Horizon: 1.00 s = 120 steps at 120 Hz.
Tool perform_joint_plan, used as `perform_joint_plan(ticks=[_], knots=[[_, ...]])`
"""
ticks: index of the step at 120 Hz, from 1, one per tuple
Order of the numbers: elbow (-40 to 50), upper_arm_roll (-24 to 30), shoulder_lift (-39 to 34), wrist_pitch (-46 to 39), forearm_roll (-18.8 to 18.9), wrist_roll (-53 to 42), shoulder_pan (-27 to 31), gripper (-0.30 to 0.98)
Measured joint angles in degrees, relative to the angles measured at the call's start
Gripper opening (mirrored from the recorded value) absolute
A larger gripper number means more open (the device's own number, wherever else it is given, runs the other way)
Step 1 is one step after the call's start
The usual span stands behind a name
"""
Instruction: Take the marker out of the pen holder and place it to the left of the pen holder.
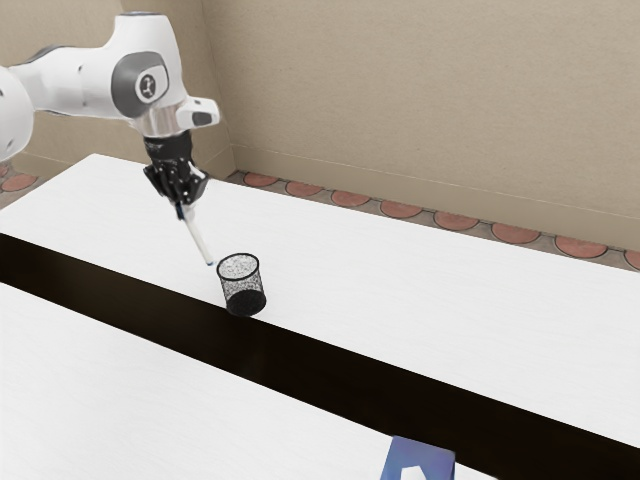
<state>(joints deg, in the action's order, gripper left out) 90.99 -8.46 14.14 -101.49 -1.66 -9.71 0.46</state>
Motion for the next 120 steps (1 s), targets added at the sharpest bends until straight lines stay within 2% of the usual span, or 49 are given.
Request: perform_joint_plan(ticks=[16,29,62,74,95,112,120], knots=[[-1.61,-1.09,2.12,10.83,5.72,-0.17,0.08,-0.09],[-5.18,-3.01,8.12,17.38,9.73,-0.1,0.09,-0.08],[-12.34,-6.09,20.68,30.06,14.89,-0.1,0.08,-0.08],[-14.98,-6.7,24.58,32.67,15.98,-0.14,0.29,-0.08],[-28.48,-6.56,32.62,36.56,16.61,-0.32,3.53,-0.08],[-31.33,-5.81,35.27,38.03,16.72,-0.47,5.8,-0.07],[-31.52,-5.02,35.57,37.8,16.4,-0.39,6.27,0.08]])
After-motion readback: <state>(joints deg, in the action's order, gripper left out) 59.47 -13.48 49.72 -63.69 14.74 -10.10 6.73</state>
